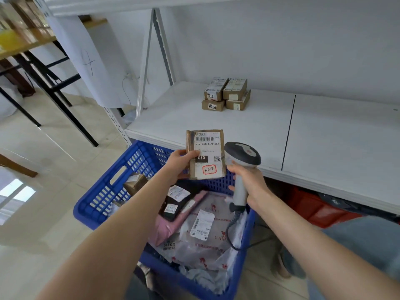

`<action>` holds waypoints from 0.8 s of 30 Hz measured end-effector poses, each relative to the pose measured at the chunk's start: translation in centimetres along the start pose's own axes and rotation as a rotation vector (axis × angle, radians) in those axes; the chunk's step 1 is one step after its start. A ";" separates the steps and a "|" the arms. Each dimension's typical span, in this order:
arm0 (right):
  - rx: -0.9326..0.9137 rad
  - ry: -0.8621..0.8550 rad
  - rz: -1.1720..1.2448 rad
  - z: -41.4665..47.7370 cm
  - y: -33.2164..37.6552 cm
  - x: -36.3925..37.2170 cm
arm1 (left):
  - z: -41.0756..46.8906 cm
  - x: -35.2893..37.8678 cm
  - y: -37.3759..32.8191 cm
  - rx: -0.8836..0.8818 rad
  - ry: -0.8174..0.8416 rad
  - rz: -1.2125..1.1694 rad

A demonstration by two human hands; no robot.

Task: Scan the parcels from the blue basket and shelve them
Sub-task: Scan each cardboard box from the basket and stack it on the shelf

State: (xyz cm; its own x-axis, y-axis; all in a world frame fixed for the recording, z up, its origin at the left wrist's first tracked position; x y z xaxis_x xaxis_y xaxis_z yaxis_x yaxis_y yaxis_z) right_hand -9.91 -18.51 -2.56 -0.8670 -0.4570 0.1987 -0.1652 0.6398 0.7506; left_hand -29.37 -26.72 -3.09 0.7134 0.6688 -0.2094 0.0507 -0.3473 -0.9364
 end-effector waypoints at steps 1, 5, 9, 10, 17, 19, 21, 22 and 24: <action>0.022 0.021 0.023 0.9 0.5 0.4 | 0.9 0.2 -0.8 0.004 0.005 0.019; 0.056 0.095 0.182 4.7 2.3 2.2 | 5.3 1.1 -3.1 0.035 0.033 0.084; 0.030 0.098 0.250 8.4 4.5 3.8 | 10.2 2.0 -3.9 0.056 0.080 0.118; 0.034 0.100 0.270 9.3 4.9 4.2 | 11.2 2.2 -4.0 0.069 0.081 0.118; 0.048 0.116 0.340 14.2 6.3 5.9 | 16.6 3.2 -3.8 0.258 -0.025 0.305; 0.043 0.110 0.335 14.8 6.7 6.0 | 16.9 3.6 -4.4 0.340 -0.056 0.494; 0.023 0.072 0.313 15.1 7.1 5.6 | 16.2 4.0 -5.1 0.479 -0.105 0.738; 0.013 0.041 0.310 15.1 7.2 5.2 | 15.5 4.4 -5.4 0.562 -0.123 0.871; -0.008 -0.031 0.325 14.9 7.6 4.0 | 13.9 5.8 -5.5 0.699 -0.110 1.094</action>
State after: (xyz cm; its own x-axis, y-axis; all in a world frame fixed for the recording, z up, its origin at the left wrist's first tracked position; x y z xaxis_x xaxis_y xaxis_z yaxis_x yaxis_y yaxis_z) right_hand -21.61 -6.29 -5.46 -0.8877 -0.2103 0.4096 0.1265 0.7441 0.6560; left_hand -35.22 -11.75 -3.08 0.0911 0.3205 -0.9429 -0.9129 -0.3514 -0.2077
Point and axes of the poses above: each hand's wrist, its own z-axis towards the middle knuckle, its own x-axis out of the palm, y = z × x, the point moved 4 cm from there along z, towards the middle knuckle, and after that the axes turned 11 degrees about x, right-handed, at the moved point
